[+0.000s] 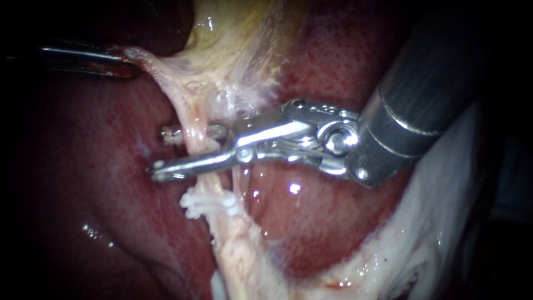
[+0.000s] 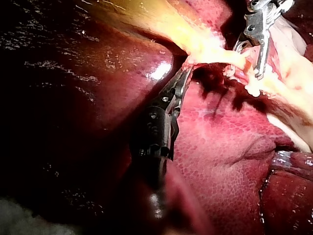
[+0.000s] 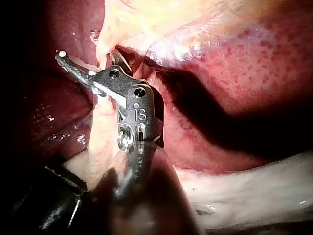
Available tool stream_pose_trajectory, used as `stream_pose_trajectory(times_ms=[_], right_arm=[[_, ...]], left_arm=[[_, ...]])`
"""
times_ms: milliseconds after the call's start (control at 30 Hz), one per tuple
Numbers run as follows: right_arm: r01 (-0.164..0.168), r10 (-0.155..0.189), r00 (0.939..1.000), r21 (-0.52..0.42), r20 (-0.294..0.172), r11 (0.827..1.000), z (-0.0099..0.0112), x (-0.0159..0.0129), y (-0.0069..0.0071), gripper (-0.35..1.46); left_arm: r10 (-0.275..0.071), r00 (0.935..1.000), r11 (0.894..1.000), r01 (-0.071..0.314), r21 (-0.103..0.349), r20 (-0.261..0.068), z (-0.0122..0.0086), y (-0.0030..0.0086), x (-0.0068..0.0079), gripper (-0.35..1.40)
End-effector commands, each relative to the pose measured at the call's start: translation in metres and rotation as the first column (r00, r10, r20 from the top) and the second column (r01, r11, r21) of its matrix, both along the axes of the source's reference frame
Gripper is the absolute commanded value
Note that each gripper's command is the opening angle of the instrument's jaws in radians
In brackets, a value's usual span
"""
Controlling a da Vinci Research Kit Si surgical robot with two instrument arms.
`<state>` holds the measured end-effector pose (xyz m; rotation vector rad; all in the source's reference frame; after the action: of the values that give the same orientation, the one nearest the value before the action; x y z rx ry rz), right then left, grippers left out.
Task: Clipping third clip left tube
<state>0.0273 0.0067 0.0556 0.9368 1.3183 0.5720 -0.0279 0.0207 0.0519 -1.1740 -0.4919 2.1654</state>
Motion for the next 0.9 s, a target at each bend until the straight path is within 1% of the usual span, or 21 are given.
stream_pose_trajectory(times_ms=[33, 67, 167, 233, 333, 400, 467, 633, 900], right_arm=[[0.002, -0.002, 1.0, 0.005, 0.001, 1.0, -0.0001, -0.0002, -0.0001, 0.31], [0.002, -0.002, 1.0, 0.011, 0.002, 1.0, -0.0001, -0.0004, -0.0001, 0.25], [0.007, -0.007, 1.0, 0.029, 0.003, 1.0, -0.0002, -0.0008, -0.0002, -0.02], [0.011, -0.011, 0.9999, 0.041, 0.003, 0.999, -0.0002, -0.001, -0.0003, -0.17], [0.02, -0.02, 0.9998, 0.064, 0.003, 0.998, -0.0003, -0.0011, -0.0003, -0.35], [0.03, -0.032, 0.9994, 0.126, 0.011, 0.992, -0.0002, -0.0013, -0.0004, -0.35], [0.045, -0.047, 0.9988, 0.165, 0.011, 0.985, -0.0002, -0.0014, -0.0005, -0.35], [0.051, -0.054, 0.9985, 0.169, 0.009, 0.984, -0.0003, -0.0014, -0.0008, -0.35], [0.056, -0.058, 0.9983, 0.168, 0.007, 0.984, 0.0001, -0.0015, -0.0008, -0.35]], left_arm=[[0.001, 1.0, 1.0, -0.001, 0.0, 0.001, 0.0, 0.0, 0.0, -0.35], [0.001, 1.0, 1.0, -0.001, 0.0, 0.001, 0.0, 0.0, 0.0, -0.35], [0.001, 1.0, 1.0, -0.001, 0.0, 0.0, 0.0, 0.0, 0.0, -0.35], [0.001, 1.0, 1.0, -0.001, 0.0, 0.0, 0.0, 0.0, 0.0, -0.35], [0.0, 1.0, 1.0, 0.0, 0.0, 0.0, 0.0001, 0.0, -0.0001, -0.35], [0.0, 1.0, 1.0, 0.0, 0.0, 0.0, 0.0001, 0.0, -0.0001, -0.35], [0.0, 1.0, 1.0, 0.0, 0.0, 0.0, 0.0001, 0.0, -0.0001, -0.35], [0.0, 1.0, 1.0, 0.0, 0.0, 0.0, 0.0001, -0.0001, -0.0002, -0.35], [0.0, 1.0, 1.0, 0.0, -0.001, 0.0, 0.0002, 0.0, -0.0002, -0.35]])
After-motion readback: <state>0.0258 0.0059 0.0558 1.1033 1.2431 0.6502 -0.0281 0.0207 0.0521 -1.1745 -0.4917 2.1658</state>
